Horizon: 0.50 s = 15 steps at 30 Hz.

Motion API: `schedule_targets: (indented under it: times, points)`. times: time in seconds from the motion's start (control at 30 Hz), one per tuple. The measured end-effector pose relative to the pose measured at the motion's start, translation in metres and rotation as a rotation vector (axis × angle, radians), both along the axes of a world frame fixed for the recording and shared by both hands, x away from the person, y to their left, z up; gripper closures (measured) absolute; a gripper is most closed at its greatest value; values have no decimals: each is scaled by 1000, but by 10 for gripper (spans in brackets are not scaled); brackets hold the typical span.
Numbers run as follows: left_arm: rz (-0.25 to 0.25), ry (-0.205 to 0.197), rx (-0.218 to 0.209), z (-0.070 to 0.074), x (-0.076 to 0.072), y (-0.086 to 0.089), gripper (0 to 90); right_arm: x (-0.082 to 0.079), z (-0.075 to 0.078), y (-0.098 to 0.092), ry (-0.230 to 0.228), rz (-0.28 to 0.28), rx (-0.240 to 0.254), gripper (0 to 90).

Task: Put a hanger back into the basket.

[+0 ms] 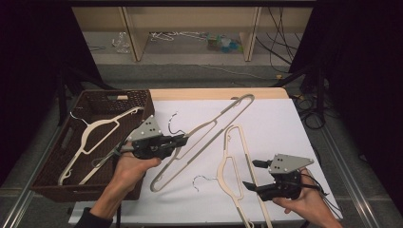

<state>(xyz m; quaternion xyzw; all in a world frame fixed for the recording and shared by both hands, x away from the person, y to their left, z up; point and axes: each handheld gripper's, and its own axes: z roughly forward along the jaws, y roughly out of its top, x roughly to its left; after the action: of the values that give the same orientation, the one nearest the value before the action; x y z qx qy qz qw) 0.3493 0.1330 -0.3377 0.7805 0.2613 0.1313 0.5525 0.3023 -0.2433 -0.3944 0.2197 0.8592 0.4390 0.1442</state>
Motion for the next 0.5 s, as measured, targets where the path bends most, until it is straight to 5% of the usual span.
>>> schedule_targets:
  times: [0.1,0.23,0.5]
  points:
    - [-1,23,-38,8,-3,7,856,-3,-8,2,15,1,-12,275]
    - [-17,105,-153,21,-10,20,857,-4,-14,4,25,0,-20,272]
    - [-17,107,-180,54,-25,39,857,-5,-19,4,39,-4,-27,256]
